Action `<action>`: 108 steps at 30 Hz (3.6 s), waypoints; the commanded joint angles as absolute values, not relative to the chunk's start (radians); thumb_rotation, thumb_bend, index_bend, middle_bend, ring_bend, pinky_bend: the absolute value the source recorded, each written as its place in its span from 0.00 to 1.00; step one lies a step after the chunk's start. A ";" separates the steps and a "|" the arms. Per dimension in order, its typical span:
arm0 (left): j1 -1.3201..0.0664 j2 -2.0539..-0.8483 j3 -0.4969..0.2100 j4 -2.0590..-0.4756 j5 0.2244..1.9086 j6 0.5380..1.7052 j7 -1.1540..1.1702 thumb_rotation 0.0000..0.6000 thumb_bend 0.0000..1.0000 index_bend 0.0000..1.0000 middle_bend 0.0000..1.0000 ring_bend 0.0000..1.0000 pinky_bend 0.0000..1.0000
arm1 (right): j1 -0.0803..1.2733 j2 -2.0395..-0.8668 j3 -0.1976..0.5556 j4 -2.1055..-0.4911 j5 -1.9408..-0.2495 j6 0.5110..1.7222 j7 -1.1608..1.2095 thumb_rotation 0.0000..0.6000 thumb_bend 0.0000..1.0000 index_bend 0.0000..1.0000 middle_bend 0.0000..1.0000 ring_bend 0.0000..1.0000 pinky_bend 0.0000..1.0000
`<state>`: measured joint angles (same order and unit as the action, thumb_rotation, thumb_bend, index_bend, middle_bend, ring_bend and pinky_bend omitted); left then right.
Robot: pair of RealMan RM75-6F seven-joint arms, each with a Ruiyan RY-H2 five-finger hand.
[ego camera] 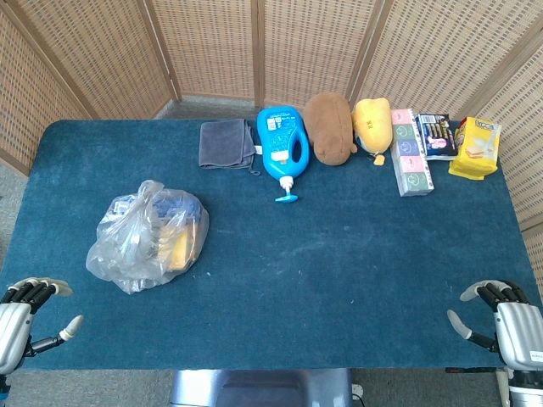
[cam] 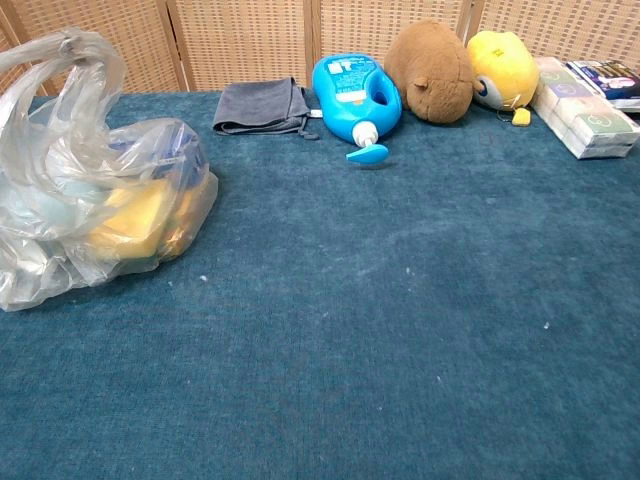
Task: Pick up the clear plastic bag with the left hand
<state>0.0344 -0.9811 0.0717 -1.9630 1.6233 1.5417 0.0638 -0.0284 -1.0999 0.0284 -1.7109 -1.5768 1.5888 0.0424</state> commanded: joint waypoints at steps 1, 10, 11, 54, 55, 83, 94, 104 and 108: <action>0.032 -0.981 0.070 -1.964 1.620 1.539 0.064 0.08 0.21 0.38 0.34 0.25 0.18 | -0.028 -1.101 0.030 -1.711 -1.575 1.588 0.042 0.21 0.32 0.48 0.44 0.32 0.22; 0.025 -0.969 0.069 -1.977 1.625 1.530 0.055 0.07 0.21 0.38 0.34 0.25 0.18 | -0.029 -1.104 0.031 -1.703 -1.570 1.588 0.051 0.21 0.32 0.48 0.44 0.32 0.22; 0.025 -0.965 0.068 -1.978 1.626 1.532 0.052 0.08 0.21 0.38 0.34 0.25 0.18 | -0.030 -1.105 0.032 -1.701 -1.570 1.590 0.053 0.21 0.32 0.48 0.44 0.32 0.22; -0.348 -0.635 -0.063 -1.797 1.616 1.053 -1.585 0.06 0.21 0.26 0.31 0.25 0.23 | -0.031 -1.106 0.039 -1.699 -1.551 1.586 0.037 0.21 0.32 0.48 0.44 0.32 0.22; -0.355 -0.636 -0.061 -1.782 1.625 1.048 -1.619 0.06 0.21 0.24 0.30 0.24 0.23 | -0.031 -1.106 0.040 -1.700 -1.550 1.586 0.037 0.21 0.32 0.49 0.44 0.32 0.22; -0.588 -0.799 0.072 -1.437 1.775 0.945 -2.277 0.05 0.21 0.13 0.21 0.15 0.20 | -0.025 -1.116 0.043 -1.709 -1.533 1.567 0.000 0.21 0.32 0.48 0.44 0.32 0.21; -0.691 -0.846 0.126 -1.377 1.781 0.898 -2.555 0.06 0.21 0.13 0.21 0.14 0.20 | -0.035 -1.116 0.040 -1.713 -1.530 1.579 -0.006 0.21 0.32 0.49 0.44 0.32 0.21; -0.771 -0.901 0.169 -1.350 1.794 0.874 -2.692 0.06 0.21 0.13 0.21 0.13 0.20 | -0.044 -1.114 0.038 -1.710 -1.527 1.586 -0.002 0.21 0.32 0.48 0.44 0.32 0.21; -0.795 -0.913 0.191 -1.349 1.810 0.891 -2.732 0.06 0.22 0.13 0.21 0.13 0.20 | -0.048 -1.113 0.037 -1.706 -1.526 1.589 0.003 0.21 0.32 0.49 0.44 0.32 0.21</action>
